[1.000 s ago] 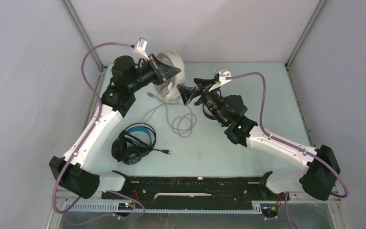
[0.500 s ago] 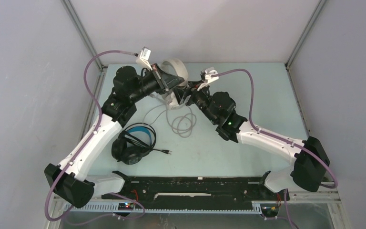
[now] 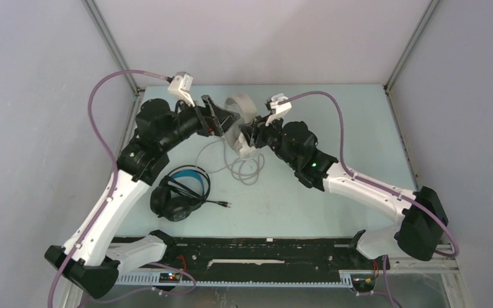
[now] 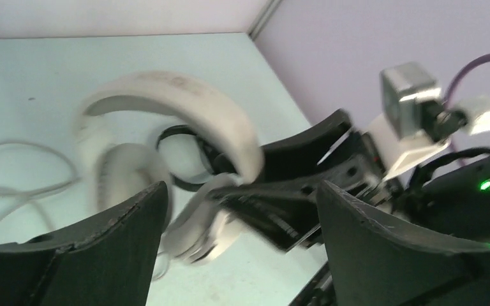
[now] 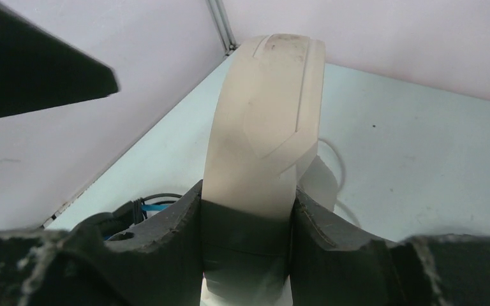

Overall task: Wrap the headphones
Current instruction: Pick up the headphones from the center of the board.

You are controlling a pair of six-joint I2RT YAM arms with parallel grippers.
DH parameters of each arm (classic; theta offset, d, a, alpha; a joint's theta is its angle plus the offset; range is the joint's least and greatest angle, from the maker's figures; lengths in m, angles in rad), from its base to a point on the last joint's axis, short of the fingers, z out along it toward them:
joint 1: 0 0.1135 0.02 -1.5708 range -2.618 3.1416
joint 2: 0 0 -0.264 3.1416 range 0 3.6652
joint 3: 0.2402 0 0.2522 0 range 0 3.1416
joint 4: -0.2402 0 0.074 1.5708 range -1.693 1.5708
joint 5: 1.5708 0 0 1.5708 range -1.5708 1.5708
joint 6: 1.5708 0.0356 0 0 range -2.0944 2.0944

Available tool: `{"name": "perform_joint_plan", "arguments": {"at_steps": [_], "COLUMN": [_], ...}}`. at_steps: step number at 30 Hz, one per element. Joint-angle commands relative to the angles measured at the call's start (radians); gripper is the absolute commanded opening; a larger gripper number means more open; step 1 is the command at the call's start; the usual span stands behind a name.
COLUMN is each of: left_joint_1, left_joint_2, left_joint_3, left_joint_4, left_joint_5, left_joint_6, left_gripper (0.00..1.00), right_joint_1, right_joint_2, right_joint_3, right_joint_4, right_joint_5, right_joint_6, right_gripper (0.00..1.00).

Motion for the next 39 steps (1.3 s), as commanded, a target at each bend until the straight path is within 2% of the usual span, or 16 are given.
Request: {"name": "perform_joint_plan", "arguments": {"at_steps": [1,6,12,16,20,28,39], "left_joint_1": [-0.003,-0.003,-0.007,-0.094,-0.217,-0.303,-0.315], "left_joint_2": [-0.07,-0.136,-0.16,-0.126,-0.073,-0.001,0.04], "left_joint_3": [0.074,0.041,-0.026,-0.024,0.018,0.022,-0.017], "left_joint_4": [-0.174,-0.206,-0.147,-0.123,-0.144,-0.169,-0.121], "left_joint_5": [-0.129,-0.2,-0.062,-0.044,-0.08,-0.094,-0.093], "left_joint_6": [0.273,0.484,0.754,0.887,1.013,1.127,1.11], "left_gripper": [0.89,0.88,0.84,0.86,0.91,0.92,0.84], "right_joint_1": [-0.05,-0.125,-0.272,-0.326,-0.333,-0.328,-0.273], "right_joint_2": [-0.156,-0.274,-0.362,-0.379,-0.373,-0.37,-0.393], "right_joint_3": [0.018,0.018,0.042,0.075,0.088,0.087,0.069], "right_joint_4": [-0.029,-0.189,-0.402,-0.543,-0.59,-0.597,-0.579], "right_joint_5": [-0.099,-0.271,-0.597,-0.75,-0.852,-0.939,-0.897], "right_joint_6": [0.008,0.046,0.168,0.184,0.226,0.28,0.277], "right_gripper": [0.0,0.0,0.0,0.0,0.0,0.0,0.0]}}
